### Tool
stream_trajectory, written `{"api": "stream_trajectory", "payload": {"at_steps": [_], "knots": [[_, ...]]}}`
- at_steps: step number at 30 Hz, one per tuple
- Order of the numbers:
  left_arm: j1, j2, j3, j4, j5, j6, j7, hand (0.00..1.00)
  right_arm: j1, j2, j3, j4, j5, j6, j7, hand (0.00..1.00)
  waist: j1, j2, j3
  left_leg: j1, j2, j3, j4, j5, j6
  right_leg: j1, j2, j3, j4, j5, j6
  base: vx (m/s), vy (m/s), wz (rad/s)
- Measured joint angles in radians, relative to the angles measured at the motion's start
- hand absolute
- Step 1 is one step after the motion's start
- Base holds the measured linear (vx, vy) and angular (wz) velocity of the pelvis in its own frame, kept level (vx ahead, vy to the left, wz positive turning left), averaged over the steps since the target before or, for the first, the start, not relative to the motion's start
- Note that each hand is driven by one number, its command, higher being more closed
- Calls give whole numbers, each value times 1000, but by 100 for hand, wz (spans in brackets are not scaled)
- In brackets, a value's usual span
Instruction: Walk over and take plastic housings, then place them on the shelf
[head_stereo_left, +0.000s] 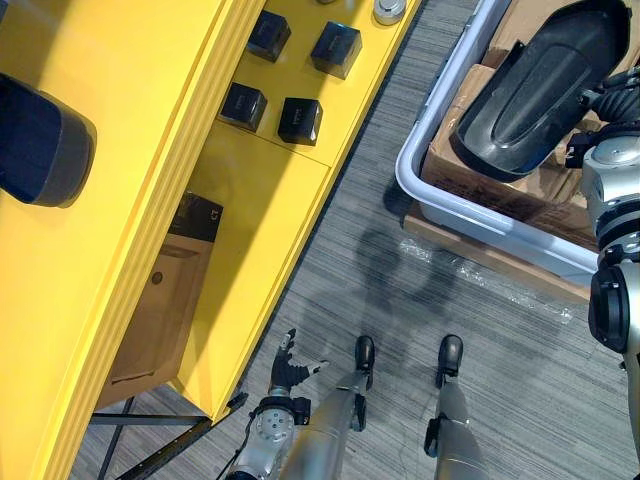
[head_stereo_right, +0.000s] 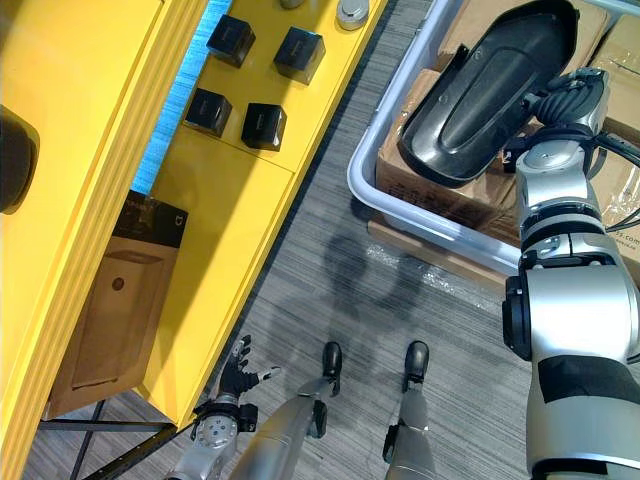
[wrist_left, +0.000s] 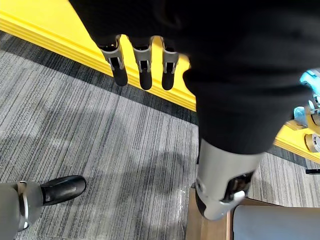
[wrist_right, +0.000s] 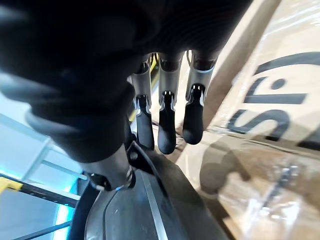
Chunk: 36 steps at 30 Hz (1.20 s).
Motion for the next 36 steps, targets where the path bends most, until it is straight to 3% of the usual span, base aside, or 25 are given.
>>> {"api": "stream_trajectory", "payload": {"at_steps": [9, 19, 25, 26, 31, 35, 36], "knots": [[22, 0, -23, -168, 0, 16, -27, 0, -5, -5, -129, 74, -14, 62, 23, 100, -19, 1, -1, 49, -3, -1, -10, 2, -1, 44, -2, -3, 0, -3, -3, 71, 42, 1], [43, -1, -13, -211, 0, 16, -36, 0, 63, -10, -155, -36, -92, 55, 19, 100, -66, 1, -1, 94, 1, 9, -9, 1, -2, 87, -2, -8, 0, -19, -19, 57, 38, -3], [51, 0, 17, -254, -1, 5, -36, 0, 132, -3, -151, -132, -132, 17, -1, 100, -82, 0, 0, 125, 14, 27, -9, -3, -8, 109, 7, 2, 1, -22, -22, 38, 29, -10], [51, 1, 17, -260, -5, 4, -36, 0, 134, 3, -151, -133, -139, 11, -2, 0, -89, 0, 0, 125, 16, 28, -9, -3, -8, 109, 7, 2, 1, -22, -21, 31, 27, -2], [-33, -1, 15, -271, -41, 6, -15, 0, 207, 43, -177, -176, -173, 1, -21, 0, -107, -2, -1, 153, 19, 22, -38, 10, -15, 127, 9, -6, 1, -19, -18, 46, 38, 4], [-138, 4, 16, -273, -36, 6, 26, 0, 411, 167, -256, -453, -167, -7, -67, 0, -139, -19, -11, 199, 17, -5, -126, 58, -28, 141, 10, -36, 1, -19, -18, 59, 14, 17], [-143, 4, 16, -283, -35, 6, 33, 0, 513, 241, -278, -597, -166, -14, -90, 0, -150, -27, -17, 222, 20, -7, -157, 70, -30, 150, 14, -40, 1, -19, -18, 100, 8, -2]]}}
